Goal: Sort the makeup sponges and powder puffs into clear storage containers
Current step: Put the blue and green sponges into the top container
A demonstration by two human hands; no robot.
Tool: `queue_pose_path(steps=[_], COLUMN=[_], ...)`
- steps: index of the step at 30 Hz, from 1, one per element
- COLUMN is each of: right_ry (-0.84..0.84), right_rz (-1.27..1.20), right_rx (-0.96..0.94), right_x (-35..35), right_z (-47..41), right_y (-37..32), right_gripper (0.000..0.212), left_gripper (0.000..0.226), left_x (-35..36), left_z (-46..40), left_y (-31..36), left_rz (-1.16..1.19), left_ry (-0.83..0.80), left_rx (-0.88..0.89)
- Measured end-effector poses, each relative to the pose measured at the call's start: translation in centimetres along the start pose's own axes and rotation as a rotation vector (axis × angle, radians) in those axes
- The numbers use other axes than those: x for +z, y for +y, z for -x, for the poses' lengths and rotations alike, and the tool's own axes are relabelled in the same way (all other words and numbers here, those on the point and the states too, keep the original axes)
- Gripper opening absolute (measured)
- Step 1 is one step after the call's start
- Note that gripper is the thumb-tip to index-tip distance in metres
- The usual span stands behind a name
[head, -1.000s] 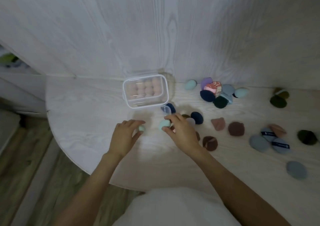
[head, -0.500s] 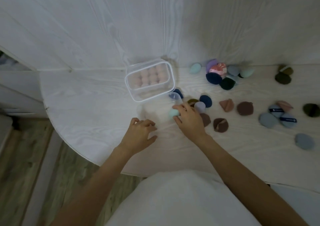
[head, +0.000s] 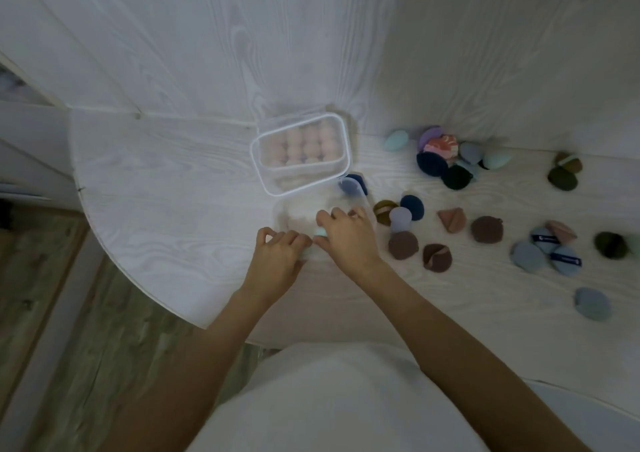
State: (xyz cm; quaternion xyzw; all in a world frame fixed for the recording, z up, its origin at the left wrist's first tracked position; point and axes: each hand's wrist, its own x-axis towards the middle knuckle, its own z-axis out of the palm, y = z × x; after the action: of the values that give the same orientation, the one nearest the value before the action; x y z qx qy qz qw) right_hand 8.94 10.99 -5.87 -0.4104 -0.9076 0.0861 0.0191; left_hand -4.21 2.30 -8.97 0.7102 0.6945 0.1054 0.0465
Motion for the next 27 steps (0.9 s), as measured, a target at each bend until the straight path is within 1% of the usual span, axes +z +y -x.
queue_pose_path(steps=[2, 4, 9, 12, 15, 17, 19, 22, 24, 27], right_ry=[-0.041, -0.041, -0.107, -0.078, -0.042, -0.102, -0.171, -0.241, -0.259, -0.288], right_rz=[-0.042, -0.078, -0.227, -0.265, -0.227, -0.211, -0.27, -0.293, -0.241, -0.188], right_rx=[0.041, 0.072, 0.028, 0.045, 0.041, 0.008, 0.027, 0.088, 0.093, 0.058], right_x=[0.7, 1.2, 1.4, 1.7, 1.4, 1.0, 0.4, -0.3, -0.3, -0.1], right_z=[-0.9, -1.3, -1.5, -1.0, -0.8, -0.9, -1.1, -2.1, -2.6, -2.7], right_y=[-0.5, -0.5, 0.0, 0.4, 1.2, 1.7, 1.6, 1.1, 1.1, 1.1], right_gripper=[0.027, 0.027, 0.024, 0.023, 0.021, 0.022, 0.027, 0.036, 0.032, 0.035], left_gripper=[0.048, 0.053, 0.06, 0.057, 0.05, 0.049, 0.049, 0.052, 0.058, 0.065], left_x=[0.2, 0.4, 0.7, 0.7, 0.8, 0.8, 0.8, 0.7, 0.7, 0.4], left_z=[0.0, -0.1, -0.7, -1.0, -1.2, -1.3, -1.4, -1.4, -1.4, -1.3], left_y=[-0.1, -0.1, -0.2, -0.1, -0.1, -0.1, -0.1, -0.2, -0.2, -0.2], left_rz=[0.029, 0.041, -0.034, -0.052, -0.028, -0.016, 0.002, 0.012, 0.004, -0.023], left_ry=[0.021, 0.037, 0.042, 0.023, 0.015, 0.007, 0.007, 0.013, 0.011, 0.0], left_rx=[-0.045, -0.058, -0.083, -0.05, -0.047, -0.058, -0.07, -0.085, -0.086, -0.078])
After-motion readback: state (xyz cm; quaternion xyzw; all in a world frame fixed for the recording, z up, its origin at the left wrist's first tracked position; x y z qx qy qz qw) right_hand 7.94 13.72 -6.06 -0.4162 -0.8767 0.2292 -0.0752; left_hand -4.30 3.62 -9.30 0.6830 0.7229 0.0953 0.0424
